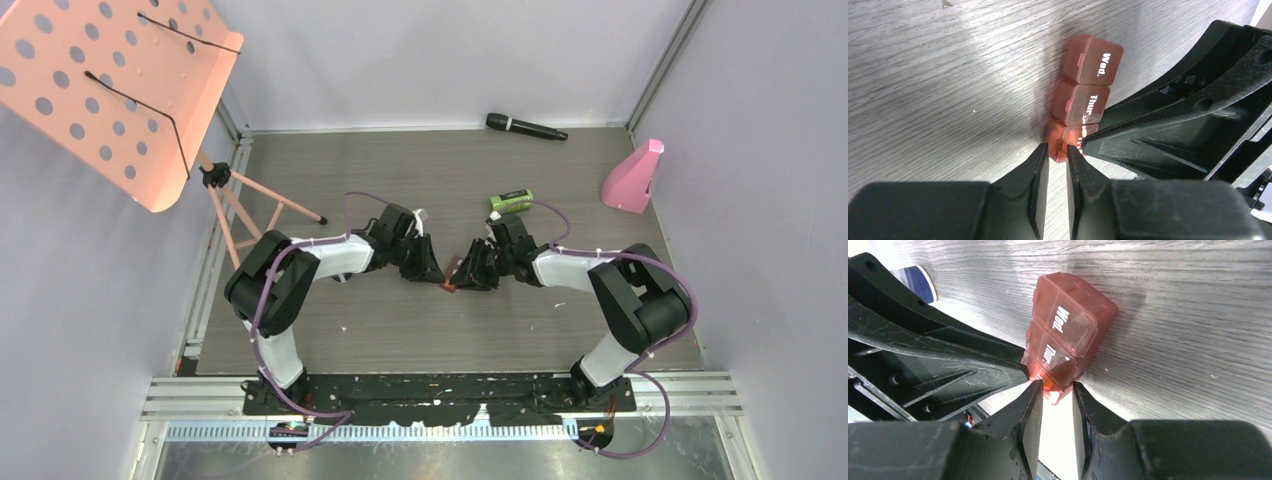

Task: Sort the pills into containers
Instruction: Close the pill container at the center of the board.

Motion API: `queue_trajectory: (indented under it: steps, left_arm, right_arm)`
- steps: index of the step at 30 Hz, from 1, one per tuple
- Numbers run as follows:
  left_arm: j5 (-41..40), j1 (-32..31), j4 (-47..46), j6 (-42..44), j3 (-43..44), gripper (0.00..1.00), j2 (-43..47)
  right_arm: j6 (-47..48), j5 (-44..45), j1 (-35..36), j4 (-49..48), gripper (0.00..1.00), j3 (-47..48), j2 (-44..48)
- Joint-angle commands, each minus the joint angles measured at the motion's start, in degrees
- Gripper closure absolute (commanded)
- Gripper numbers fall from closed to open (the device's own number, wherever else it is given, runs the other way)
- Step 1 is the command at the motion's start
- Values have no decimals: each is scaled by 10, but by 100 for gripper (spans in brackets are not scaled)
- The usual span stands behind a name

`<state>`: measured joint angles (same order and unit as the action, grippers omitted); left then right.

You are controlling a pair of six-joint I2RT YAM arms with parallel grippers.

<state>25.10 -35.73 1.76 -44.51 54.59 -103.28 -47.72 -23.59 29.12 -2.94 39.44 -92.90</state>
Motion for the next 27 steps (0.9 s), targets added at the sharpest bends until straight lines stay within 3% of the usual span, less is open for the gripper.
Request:
queue_trajectory:
  steps: [1, 10, 21, 27]
  left_arm:
    - [-66, -4, 90, 28, 12, 83, -30]
    - [-72, -23, 159, 51, 28, 96, -72]
    - [-91, -66, 123, 68, 12, 97, -103]
    - [-115, -80, 134, 68, 18, 100, -122]
  right_arm:
    - [32, 65, 1, 96, 69, -7, -36]
    - [52, 88, 1, 124, 70, -5, -42]
    - [81, 100, 22, 126, 64, -6, -56]
    - [94, 121, 29, 134, 68, -5, -64]
